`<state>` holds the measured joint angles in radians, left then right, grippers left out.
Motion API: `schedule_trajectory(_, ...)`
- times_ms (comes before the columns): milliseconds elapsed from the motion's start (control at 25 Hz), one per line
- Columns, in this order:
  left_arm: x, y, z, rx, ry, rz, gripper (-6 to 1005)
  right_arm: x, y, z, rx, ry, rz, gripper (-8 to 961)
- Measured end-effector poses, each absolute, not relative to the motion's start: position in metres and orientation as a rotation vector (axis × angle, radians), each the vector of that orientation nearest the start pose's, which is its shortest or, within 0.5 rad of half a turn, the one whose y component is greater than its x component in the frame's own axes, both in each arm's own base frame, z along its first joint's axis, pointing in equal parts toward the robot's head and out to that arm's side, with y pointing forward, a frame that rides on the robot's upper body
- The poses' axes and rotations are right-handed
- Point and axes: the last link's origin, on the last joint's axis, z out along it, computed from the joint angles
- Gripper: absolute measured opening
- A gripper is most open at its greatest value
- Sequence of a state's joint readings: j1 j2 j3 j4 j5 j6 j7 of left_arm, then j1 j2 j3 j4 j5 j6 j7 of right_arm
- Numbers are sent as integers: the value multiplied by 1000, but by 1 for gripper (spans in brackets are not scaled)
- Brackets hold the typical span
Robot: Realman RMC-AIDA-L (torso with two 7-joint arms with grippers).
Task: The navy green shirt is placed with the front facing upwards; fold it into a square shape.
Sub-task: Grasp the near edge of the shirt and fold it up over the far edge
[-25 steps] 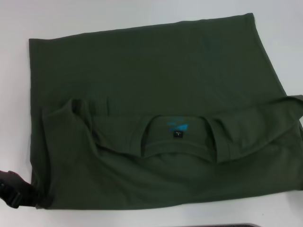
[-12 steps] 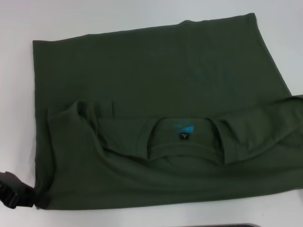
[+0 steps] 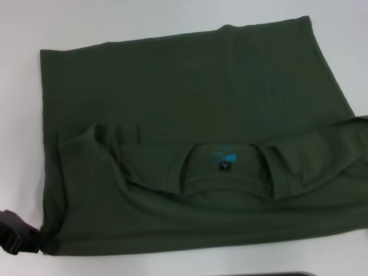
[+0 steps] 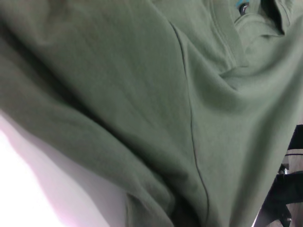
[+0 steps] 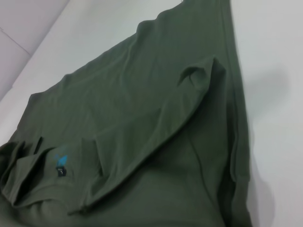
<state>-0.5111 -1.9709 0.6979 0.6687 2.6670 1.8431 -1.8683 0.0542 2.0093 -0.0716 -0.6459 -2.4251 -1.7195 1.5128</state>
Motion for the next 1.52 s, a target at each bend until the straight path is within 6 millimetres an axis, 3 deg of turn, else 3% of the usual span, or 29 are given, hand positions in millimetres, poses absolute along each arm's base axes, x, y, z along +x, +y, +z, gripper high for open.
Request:
schedule_trajectory(280,-325,254,30,-2988,-1497,111,10,423,134,65,-2087,1493,636,44)
schedule_trajectory(760,-307,276,44,-2972,-1374,-127,9,390,216,75,-2220,1308,729,44)
schedule_trajectory(1040,-305,290,65,-2898,-1337,-211,9,380,248,95,-2227,1283,727,44)
schedule_trajectory(1280,-295,310,82,-2828,-1259,-342,9,370,274,112,-2223,1252,708,44)
schedule_trajectory(1520,-281,346,81,-2718,-1179,-392,9,362,302,118,-2182,1240,690,44)
